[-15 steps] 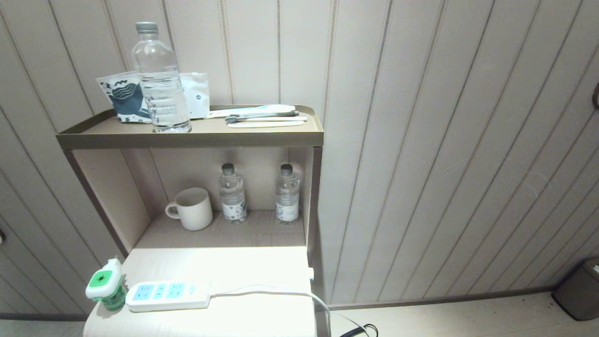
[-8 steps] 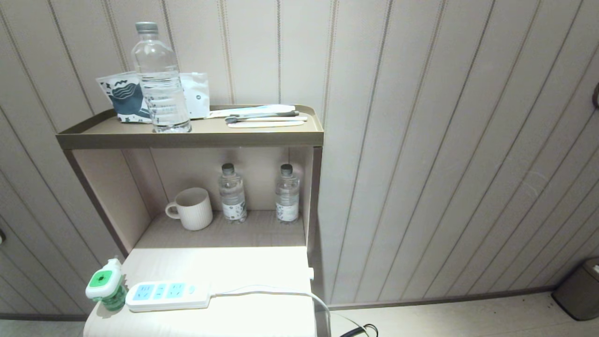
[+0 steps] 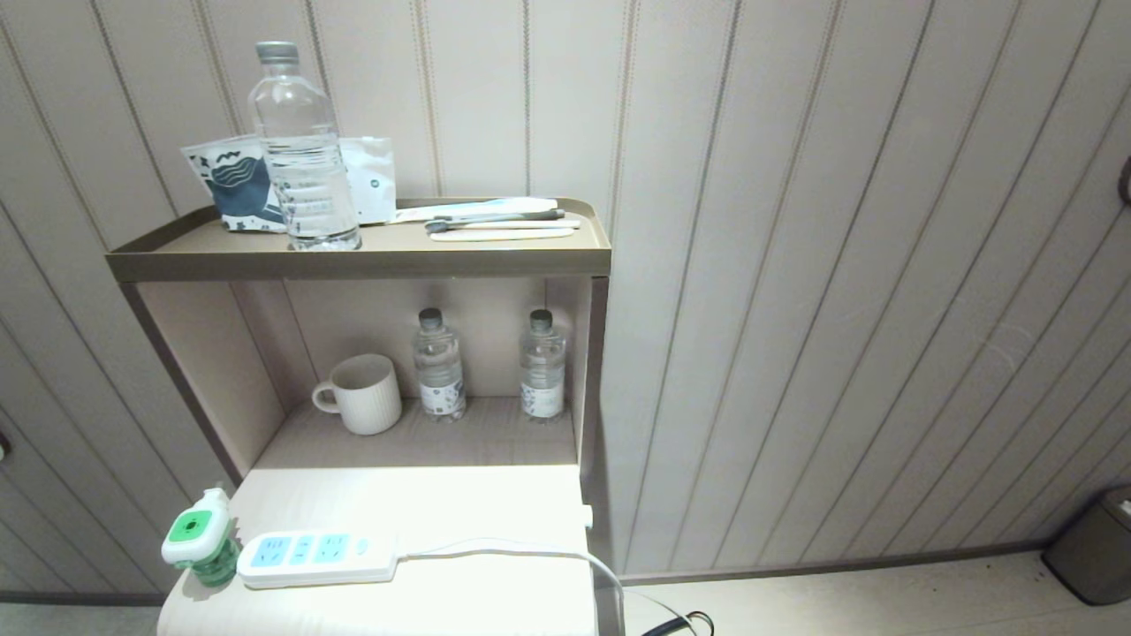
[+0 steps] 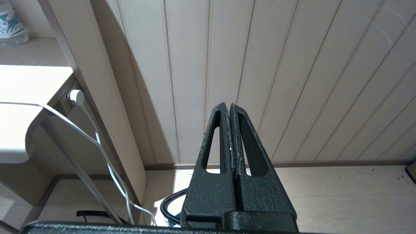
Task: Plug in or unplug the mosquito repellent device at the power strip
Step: Pick up the mosquito repellent liquid
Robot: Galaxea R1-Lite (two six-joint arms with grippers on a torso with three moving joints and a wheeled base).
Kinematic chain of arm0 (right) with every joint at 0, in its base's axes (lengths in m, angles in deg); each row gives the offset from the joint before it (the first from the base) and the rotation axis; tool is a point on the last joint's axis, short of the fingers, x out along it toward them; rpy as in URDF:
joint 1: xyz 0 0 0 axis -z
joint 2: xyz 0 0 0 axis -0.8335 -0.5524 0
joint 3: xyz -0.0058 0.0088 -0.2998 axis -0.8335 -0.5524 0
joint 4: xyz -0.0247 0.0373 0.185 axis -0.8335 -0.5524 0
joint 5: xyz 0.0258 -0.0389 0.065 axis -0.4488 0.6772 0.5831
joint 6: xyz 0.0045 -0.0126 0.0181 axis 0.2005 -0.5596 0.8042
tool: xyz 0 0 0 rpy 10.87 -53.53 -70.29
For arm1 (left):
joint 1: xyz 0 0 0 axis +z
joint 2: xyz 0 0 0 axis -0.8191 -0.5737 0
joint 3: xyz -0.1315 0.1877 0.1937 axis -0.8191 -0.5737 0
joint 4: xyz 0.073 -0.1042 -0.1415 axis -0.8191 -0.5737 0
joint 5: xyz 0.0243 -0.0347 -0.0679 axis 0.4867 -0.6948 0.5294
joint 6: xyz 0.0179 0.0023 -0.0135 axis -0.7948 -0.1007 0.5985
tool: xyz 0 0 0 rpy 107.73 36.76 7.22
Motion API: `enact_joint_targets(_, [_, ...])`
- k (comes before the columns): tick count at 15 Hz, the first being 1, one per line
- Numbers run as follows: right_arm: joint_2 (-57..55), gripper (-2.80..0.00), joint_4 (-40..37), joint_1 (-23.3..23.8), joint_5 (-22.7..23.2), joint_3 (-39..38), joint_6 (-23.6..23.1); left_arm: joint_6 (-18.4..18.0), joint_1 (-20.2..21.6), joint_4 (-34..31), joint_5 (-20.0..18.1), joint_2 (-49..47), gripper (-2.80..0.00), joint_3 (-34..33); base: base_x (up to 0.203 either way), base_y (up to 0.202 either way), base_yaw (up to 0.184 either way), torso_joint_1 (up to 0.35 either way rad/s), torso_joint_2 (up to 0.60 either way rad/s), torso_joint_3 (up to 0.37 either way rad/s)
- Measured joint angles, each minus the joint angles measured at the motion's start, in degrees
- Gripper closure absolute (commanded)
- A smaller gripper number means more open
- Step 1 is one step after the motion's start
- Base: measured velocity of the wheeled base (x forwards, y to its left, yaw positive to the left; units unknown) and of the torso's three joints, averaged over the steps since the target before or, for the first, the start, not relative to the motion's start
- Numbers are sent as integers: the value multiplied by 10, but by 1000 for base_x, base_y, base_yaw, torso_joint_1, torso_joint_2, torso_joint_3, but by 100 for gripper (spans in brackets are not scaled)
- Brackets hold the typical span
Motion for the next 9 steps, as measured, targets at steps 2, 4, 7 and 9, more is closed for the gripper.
enact_joint_targets(2, [0, 0, 0, 0, 0, 1, -2, 0, 0, 0, 0, 0, 0, 0, 0, 0, 0, 0, 0, 0])
enact_joint_targets(4, [0, 0, 0, -1, 0, 1, -2, 0, 0, 0, 0, 0, 0, 0, 0, 0, 0, 0, 0, 0])
enact_joint_targets(7, [0, 0, 0, -1, 0, 1, -2, 0, 0, 0, 0, 0, 0, 0, 0, 0, 0, 0, 0, 0])
enact_joint_targets(9, [0, 0, 0, -1, 0, 1, -1, 0, 0, 0, 0, 0, 0, 0, 0, 0, 0, 0, 0, 0])
